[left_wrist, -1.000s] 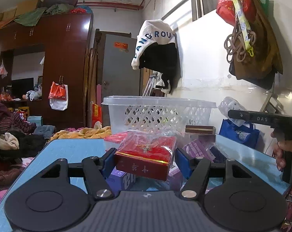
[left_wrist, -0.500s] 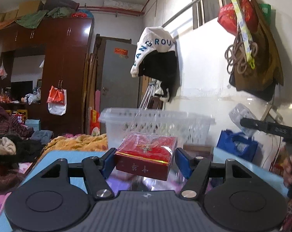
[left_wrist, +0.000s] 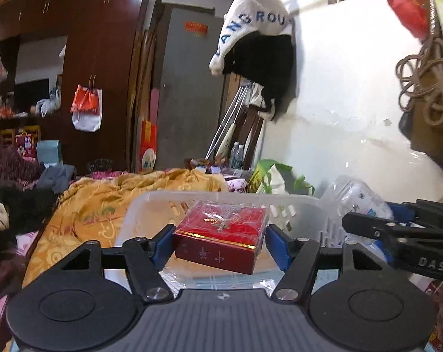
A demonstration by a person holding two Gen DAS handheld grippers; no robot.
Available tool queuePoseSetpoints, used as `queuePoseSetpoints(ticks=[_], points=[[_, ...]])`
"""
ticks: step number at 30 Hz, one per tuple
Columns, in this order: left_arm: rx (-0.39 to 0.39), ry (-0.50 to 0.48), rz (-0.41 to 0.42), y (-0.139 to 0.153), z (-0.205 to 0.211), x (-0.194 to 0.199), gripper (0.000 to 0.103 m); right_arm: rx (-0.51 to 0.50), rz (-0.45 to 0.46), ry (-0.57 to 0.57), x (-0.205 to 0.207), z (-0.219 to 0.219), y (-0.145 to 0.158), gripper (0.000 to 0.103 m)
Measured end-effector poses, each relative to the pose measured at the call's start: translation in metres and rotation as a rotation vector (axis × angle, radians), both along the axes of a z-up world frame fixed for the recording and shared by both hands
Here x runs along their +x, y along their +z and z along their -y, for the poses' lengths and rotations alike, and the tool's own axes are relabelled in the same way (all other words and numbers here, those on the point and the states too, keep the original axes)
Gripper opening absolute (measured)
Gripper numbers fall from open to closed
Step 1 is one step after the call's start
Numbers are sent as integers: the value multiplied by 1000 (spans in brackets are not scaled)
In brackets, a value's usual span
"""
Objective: Organize objects
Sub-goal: 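Carry both items over the white basket and open both tools, then grasp a purple box with the left tool while the right tool grasps a clear bag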
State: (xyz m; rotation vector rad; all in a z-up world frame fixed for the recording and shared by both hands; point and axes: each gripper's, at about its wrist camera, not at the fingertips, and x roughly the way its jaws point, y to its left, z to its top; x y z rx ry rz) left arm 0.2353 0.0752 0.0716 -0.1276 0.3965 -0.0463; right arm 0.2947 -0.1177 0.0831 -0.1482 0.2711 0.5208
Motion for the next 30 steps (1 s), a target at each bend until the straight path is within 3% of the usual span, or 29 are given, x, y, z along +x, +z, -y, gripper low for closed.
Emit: queuePoseSetpoints(ticks=[1, 2, 3, 7, 10, 16, 18, 23, 25, 29, 30], points=[[3, -2, -12, -2, 1, 4, 85, 5, 19, -13, -1, 0, -1, 78], [9, -9, -32, -5, 3, 7, 88, 13, 41, -28, -5, 1, -1, 94], [14, -17, -35, -7, 4, 5, 88, 28, 53, -30, -11, 4, -1, 98], [15, -33, 42, -7, 3, -37, 88, 125, 59, 40, -56, 32, -17, 103], [3, -70, 63, -16, 4, -84, 89, 88, 4, 29, -88, 43, -43, 103], [12, -155, 74, -78, 17, -182, 91, 119, -92, 101, -134, 64, -98, 103], [11, -175, 69, -95, 21, -199, 91, 91, -84, 135, -138, 58, -105, 101], [47, -192, 27, -118, 34, -205, 91, -26, -85, 115, -142, 35, -115, 71], [41, -195, 14, -121, 36, -201, 91, -12, -103, 141, -148, 34, -117, 70], [61, -199, -10, -133, 39, -199, 91, -87, -112, 136, -152, 25, -125, 48], [70, -204, -15, -135, 41, -198, 91, -94, -111, 139, -152, 25, -126, 47]])
